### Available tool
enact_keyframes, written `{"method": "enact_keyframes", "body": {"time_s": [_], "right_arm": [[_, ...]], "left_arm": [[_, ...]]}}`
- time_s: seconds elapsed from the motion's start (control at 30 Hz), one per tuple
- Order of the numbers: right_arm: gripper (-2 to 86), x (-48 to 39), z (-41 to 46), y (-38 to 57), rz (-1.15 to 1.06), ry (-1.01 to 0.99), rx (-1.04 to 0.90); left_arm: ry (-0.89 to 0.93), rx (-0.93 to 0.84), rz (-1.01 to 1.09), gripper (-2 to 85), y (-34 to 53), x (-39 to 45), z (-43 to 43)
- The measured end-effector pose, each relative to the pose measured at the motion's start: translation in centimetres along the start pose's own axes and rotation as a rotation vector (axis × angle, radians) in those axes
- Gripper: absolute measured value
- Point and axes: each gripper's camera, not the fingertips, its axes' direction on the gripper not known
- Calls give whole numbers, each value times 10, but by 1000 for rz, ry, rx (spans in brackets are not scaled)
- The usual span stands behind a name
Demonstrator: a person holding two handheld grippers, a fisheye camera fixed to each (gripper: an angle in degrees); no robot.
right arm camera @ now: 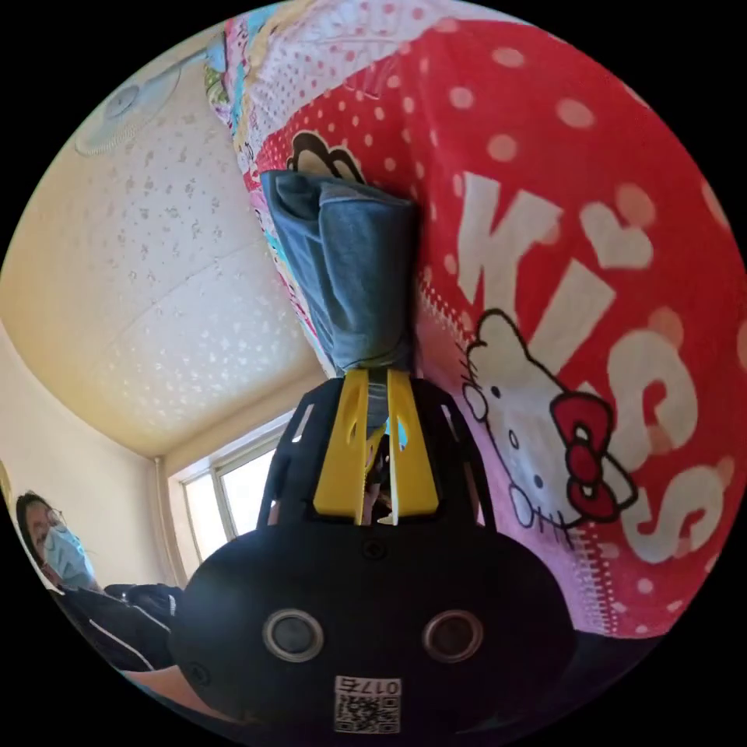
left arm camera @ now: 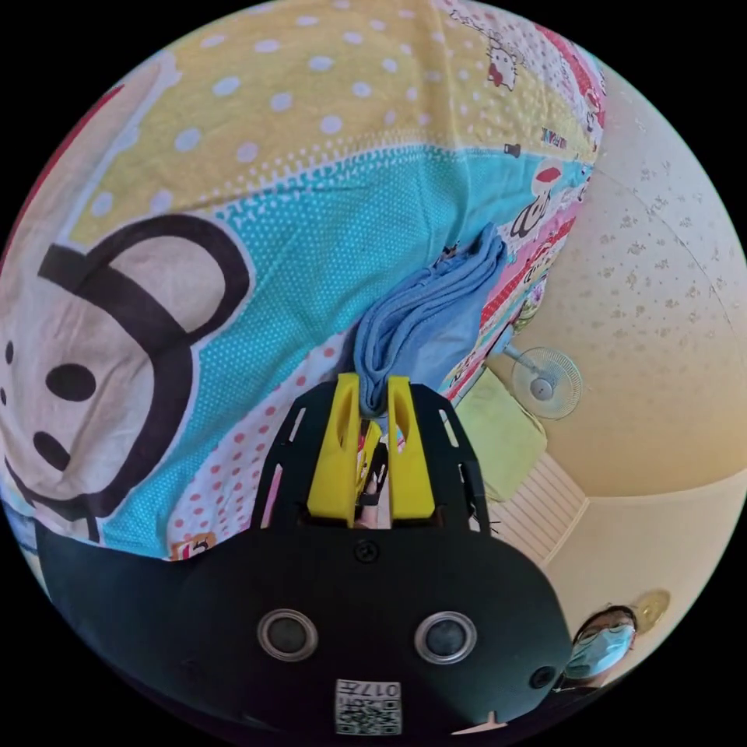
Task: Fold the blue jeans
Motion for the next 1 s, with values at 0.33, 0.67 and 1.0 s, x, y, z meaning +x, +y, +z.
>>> {"method": "enact_keyframes", "body": {"time_s": [0.33, 0.67, 1.0], "right_arm": [[240, 21, -4, -1, 100, -441, 153], [94, 21, -4, -49, 195, -437, 340], [76, -48, -14, -42, 232, -468, 210]], "left_arm": [[2, -38, 116, 61, 4, 56, -13], [72, 40, 122, 65, 4, 37, -43], [433, 216, -53, 182, 39, -62, -76]]}}
